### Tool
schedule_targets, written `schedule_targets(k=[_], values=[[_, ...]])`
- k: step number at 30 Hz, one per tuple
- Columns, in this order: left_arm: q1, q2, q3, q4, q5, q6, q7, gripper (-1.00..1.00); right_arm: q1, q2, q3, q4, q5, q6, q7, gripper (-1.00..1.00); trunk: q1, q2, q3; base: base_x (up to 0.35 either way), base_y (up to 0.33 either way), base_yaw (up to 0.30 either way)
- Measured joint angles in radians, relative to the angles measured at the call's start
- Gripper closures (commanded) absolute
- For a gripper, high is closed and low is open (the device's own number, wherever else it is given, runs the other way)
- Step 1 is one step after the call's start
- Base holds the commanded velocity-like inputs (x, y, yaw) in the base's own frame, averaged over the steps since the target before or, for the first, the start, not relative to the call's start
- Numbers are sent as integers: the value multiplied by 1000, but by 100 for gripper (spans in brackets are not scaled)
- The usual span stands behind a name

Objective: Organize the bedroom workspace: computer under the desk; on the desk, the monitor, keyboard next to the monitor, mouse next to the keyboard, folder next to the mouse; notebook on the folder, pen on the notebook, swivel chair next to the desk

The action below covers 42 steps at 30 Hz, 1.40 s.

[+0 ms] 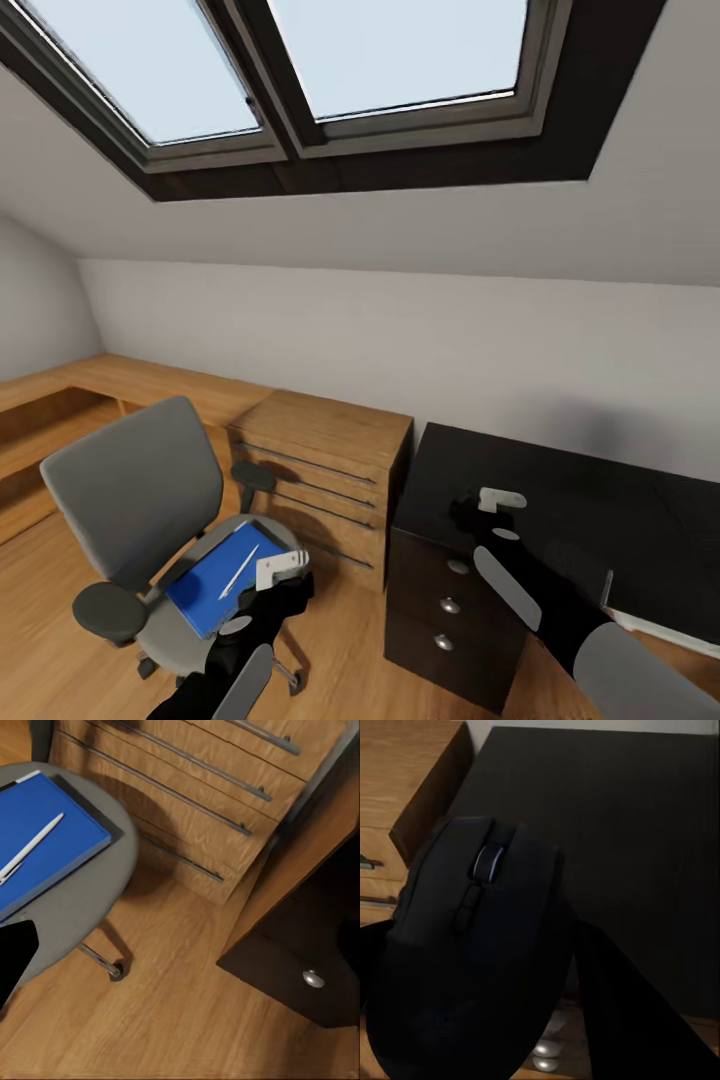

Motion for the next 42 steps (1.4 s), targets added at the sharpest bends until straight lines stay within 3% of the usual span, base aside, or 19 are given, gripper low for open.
schedule_targets(k=[7, 12, 15, 16, 18, 20, 21, 24, 33, 42], values=[[0, -1, 1, 101, 2, 1, 2, -100, 0, -4, -25, 0, -1, 41, 1, 100, 0, 0, 1, 0, 0, -287], [0, -2, 0, 304, -1, -2, 1, -100, 0, -6, -93, 0, -2, 95, 5, 100, 0, 0, 1, 0, 0, -296], [0, -2, -1, 443, 1, -22, -4, -100, 0, -5, -105, -4, -2, 150, 5, 100, 0, 0, 1, 0, 0, -297], [0, -6, -4, 533, 1, -123, -8, -100, 0, -3, -107, -5, -2, 169, 5, 100, 0, 0, 1, 0, 0, -297], [0, -9, -16, 614, -1, -229, -11, -100, 0, 1, -108, -5, -1, 175, 5, 100, 0, 0, 1, 0, 0, -297], [0, -10, -159, 774, -7, -396, -78, -100, 0, 3, -108, -5, -1, 176, 5, 100, 0, 0, 1, 0, 0, -297], [0, -10, -182, 796, -8, -432, -97, -100, 0, 3, -108, -5, -1, 175, 5, 100, 0, 0, 1, 0, 0, -297], [0, -11, -212, 827, -7, -491, -125, -100, 0, 3, -109, -5, -1, 173, 5, 100, 0, 0, 1, 0, 0, -297], [0, -11, -220, 859, -4, -509, -132, -100, 0, 2, -111, -5, 1, 173, 4, 100, 0, 0, 1, 0, -67, -298], [0, -9, -211, 865, 1, -511, -130, -100, 0, -3, -197, 2, 5, 167, 7, 100, 0, 0, 1, 0, -81, -298]])
